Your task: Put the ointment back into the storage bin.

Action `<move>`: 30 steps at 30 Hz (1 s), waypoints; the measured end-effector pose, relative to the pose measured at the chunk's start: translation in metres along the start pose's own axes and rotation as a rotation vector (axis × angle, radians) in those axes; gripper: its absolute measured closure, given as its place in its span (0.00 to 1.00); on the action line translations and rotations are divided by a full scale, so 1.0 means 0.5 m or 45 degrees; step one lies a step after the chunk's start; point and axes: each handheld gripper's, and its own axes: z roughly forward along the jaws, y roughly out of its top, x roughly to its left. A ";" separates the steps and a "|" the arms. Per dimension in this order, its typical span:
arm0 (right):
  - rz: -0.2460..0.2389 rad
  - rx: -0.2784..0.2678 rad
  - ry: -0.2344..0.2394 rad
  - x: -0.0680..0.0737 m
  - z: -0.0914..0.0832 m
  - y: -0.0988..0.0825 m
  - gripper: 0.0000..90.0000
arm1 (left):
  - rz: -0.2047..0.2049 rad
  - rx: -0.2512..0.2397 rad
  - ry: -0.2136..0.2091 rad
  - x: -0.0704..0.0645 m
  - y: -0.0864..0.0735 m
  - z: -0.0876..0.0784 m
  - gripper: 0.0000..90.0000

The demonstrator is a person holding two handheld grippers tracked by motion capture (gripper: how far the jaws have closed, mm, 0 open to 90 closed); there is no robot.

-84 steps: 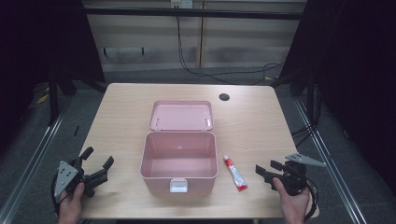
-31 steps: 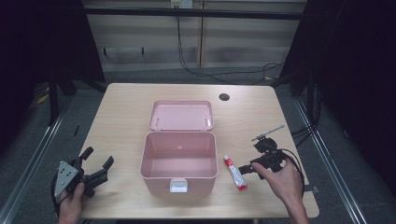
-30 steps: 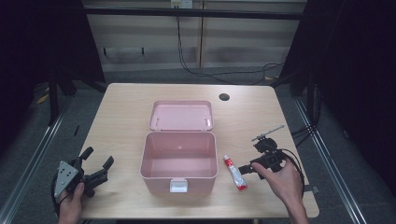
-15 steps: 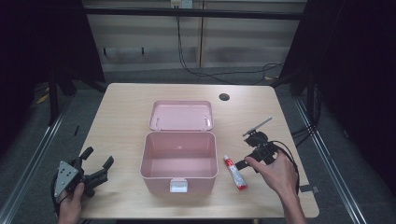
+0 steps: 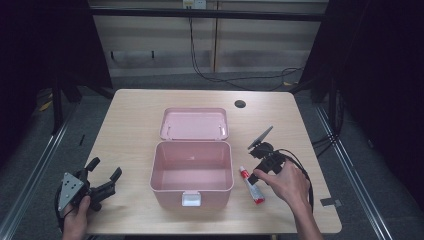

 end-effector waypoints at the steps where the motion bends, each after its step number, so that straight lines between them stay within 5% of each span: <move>1: 0.009 0.026 -0.032 0.000 0.007 0.006 0.60 | 0.001 0.001 0.000 0.000 0.000 0.000 0.17; 13: 0.030 0.106 -0.105 0.010 0.049 0.033 0.68 | 0.000 0.000 0.000 0.000 0.000 0.000 0.17; 30: 0.034 0.188 -0.132 0.021 0.085 0.041 0.74 | 0.000 0.000 0.000 0.000 0.000 0.000 0.17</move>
